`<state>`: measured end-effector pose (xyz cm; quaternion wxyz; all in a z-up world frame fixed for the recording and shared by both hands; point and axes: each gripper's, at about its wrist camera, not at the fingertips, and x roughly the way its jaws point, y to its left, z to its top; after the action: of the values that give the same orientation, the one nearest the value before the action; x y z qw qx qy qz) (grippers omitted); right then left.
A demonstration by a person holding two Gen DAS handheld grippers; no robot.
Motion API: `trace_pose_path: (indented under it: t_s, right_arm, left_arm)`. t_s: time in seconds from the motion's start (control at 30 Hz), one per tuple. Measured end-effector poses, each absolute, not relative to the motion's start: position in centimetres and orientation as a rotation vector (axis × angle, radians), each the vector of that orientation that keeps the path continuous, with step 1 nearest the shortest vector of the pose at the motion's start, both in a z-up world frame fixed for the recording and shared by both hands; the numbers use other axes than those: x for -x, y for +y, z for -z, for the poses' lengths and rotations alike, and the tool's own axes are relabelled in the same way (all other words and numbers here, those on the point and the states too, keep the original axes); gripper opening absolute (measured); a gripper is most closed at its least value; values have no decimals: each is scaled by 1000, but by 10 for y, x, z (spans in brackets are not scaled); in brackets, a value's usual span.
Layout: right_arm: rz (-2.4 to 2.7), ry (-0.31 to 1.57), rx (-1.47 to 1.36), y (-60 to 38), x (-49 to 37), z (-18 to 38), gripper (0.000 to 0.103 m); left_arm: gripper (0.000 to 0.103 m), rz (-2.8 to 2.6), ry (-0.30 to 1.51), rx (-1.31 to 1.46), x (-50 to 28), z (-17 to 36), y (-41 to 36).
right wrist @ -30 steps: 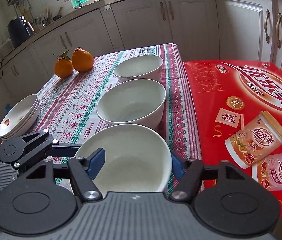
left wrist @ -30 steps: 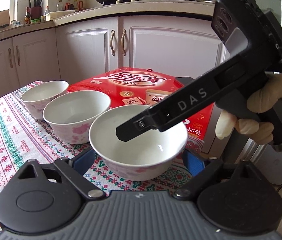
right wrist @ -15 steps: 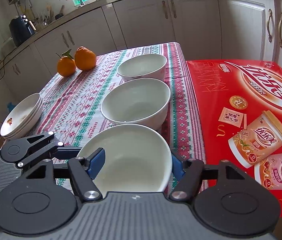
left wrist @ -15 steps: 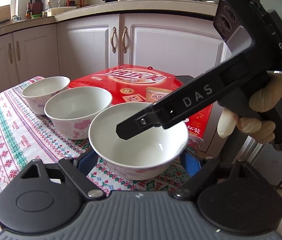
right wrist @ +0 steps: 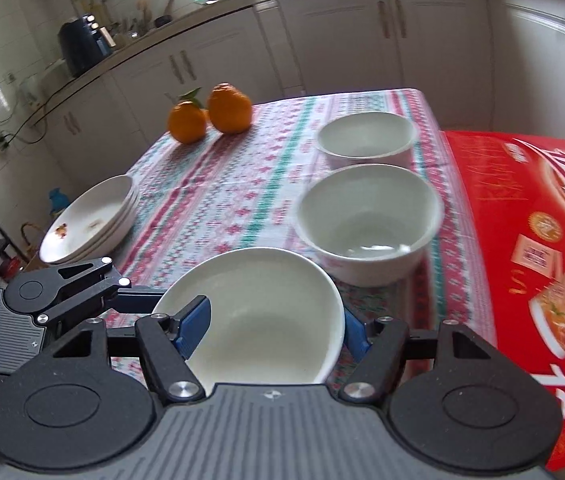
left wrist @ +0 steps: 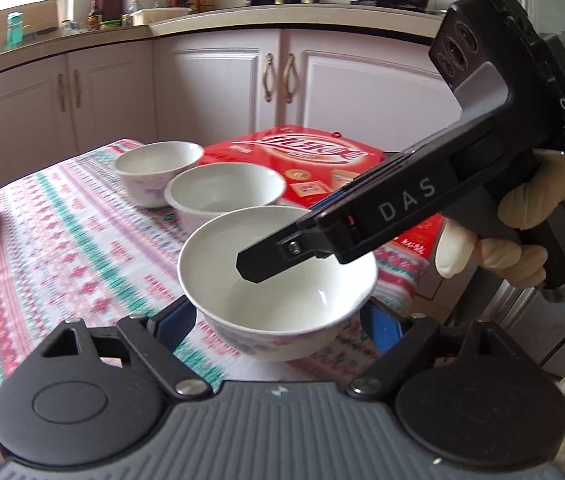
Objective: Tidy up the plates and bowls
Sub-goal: 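Lift and carry the white bowl across the table with the right gripper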
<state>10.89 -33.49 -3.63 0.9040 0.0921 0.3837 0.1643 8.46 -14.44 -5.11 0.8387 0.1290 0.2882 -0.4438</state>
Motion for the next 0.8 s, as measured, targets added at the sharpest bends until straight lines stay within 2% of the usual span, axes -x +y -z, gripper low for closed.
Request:
trace_pose_path:
  t_s: [0.8]
  right_arm:
    - [-504, 812, -95, -245, -165, 38, 74]
  left_arm:
    - [89, 766, 634, -224, -114, 54, -74]
